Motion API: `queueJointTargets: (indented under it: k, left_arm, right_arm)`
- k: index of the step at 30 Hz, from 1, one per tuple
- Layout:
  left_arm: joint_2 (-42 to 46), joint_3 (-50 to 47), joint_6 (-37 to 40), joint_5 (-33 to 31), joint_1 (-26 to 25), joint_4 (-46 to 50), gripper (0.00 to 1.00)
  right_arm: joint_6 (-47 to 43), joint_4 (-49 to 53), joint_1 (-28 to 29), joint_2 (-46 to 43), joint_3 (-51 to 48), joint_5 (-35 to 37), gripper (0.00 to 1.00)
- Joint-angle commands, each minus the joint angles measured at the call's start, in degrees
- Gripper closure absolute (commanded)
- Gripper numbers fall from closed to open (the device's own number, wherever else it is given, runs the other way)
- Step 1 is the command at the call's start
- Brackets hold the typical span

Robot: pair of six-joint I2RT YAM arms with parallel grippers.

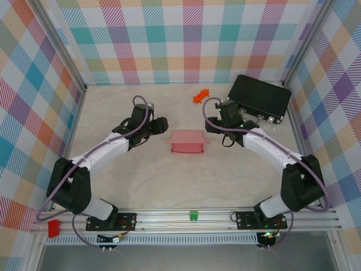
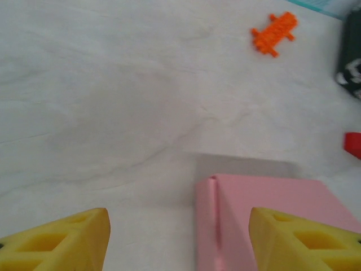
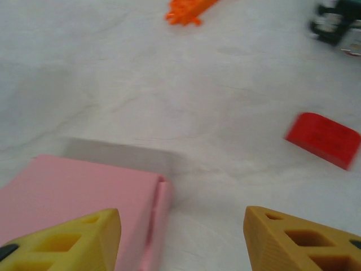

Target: Fold the paper box

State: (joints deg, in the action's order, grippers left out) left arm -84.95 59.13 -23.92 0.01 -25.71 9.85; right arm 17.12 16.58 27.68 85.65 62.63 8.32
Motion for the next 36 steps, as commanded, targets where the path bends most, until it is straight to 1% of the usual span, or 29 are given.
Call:
queueJointTargets:
  k: [1, 5, 13, 15, 25, 28, 36]
  left_arm:
    - [-2.3, 2.5, 0.7, 7.0, 0.7, 1.1, 0.36]
    - [-4.5, 2.5, 0.0, 10.2, 0.5, 1.1, 0.39]
    - [-8.8, 2.5, -1.2, 12.3, -0.8, 0.9, 0.43]
    - [-9.6, 2.5, -1.5, 13.2, -1.0, 0.5, 0.46]
    - [-10.6, -1.2, -3.6, 13.4, -2.4, -2.9, 0.51]
    - [-11.3, -2.8, -5.4, 13.8, -2.6, -5.4, 0.52]
    - [-13.1, -4.8, -7.3, 14.1, -4.1, -7.9, 0.56]
  right_arm:
    - [-1.9, 4.1, -0.3, 3.5, 3.0, -10.1, 0.41]
    - [-1.5, 4.3, -0.2, 5.8, 3.3, -12.7, 0.42]
    - [0.0, 3.8, -0.1, 8.8, 2.2, -15.5, 0.45]
    - [0.4, 3.8, 0.0, 9.5, 1.9, -16.0, 0.46]
    - [2.2, 2.9, 0.5, 12.0, -0.2, -15.6, 0.5]
    - [2.7, 2.7, 0.4, 12.8, -0.4, -15.5, 0.52]
    - [3.6, 1.5, 0.7, 15.4, -0.8, -17.1, 0.58]
